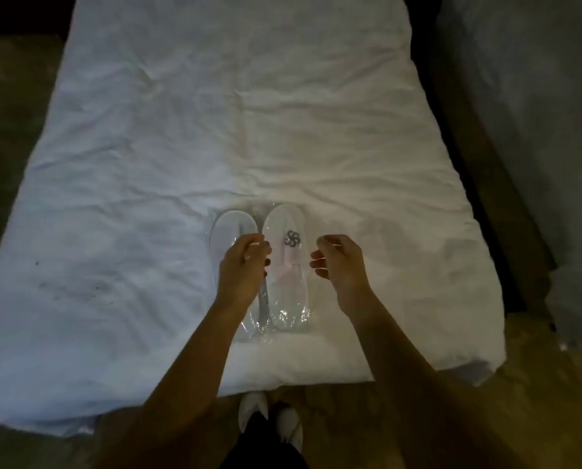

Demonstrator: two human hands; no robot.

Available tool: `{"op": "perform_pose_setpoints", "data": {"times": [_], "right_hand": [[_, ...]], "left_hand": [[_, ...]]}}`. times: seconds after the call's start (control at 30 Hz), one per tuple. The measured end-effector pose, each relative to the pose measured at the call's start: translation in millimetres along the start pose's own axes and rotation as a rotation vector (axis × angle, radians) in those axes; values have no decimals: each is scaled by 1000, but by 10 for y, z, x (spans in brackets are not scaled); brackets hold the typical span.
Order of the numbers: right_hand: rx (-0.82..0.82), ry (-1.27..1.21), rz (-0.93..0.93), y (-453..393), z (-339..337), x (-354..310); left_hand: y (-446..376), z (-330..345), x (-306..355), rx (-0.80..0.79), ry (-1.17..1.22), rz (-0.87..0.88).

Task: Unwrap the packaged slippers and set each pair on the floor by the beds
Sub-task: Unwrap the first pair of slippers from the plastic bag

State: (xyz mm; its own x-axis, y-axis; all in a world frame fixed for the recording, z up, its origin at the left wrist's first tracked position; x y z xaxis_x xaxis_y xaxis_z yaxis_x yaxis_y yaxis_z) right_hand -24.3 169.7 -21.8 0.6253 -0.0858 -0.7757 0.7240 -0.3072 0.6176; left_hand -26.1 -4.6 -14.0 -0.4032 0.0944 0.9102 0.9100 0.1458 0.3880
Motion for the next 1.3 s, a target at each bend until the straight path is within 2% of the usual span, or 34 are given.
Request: {"op": "perform_pose_setpoints", "data": {"times": [0.1, 0.23, 0.43, 0.63, 0.77, 1.03, 1.3], "right_hand": [[17, 104, 54, -158, 95, 301], [71, 239, 118, -374, 187, 696], [111, 513, 139, -559, 302, 959], [89, 475, 163, -549, 415, 1007], [100, 464, 176, -526, 362, 947], [120, 347, 96, -448, 375, 466], [175, 395, -186, -75, 439, -357]], "left_hand": [[-68, 114, -366, -37, -164, -52], [-116, 244, -798, -42, -181, -126], [-221, 355, -1090, -49, -219, -98], [-349, 392, -1149, -60, -299, -149], [-377, 378, -1064, -36, -214, -198], [-432, 379, -530, -1, -151, -122], [-378, 204, 213, -15, 52, -59]]}}
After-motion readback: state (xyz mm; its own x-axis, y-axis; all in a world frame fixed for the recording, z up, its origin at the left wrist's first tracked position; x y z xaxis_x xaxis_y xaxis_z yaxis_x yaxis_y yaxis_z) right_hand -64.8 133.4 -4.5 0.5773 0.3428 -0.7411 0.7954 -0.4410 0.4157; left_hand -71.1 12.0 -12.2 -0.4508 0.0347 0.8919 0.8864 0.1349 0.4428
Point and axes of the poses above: each hand's wrist, its own y-axis away from the middle knuckle, its own z-axis out of the palm, x = y × z, the point moved 3 cm from there along -y, towards the middle knuckle, and after that the axes turned 5 degrees about z, right-handed, at the moved point
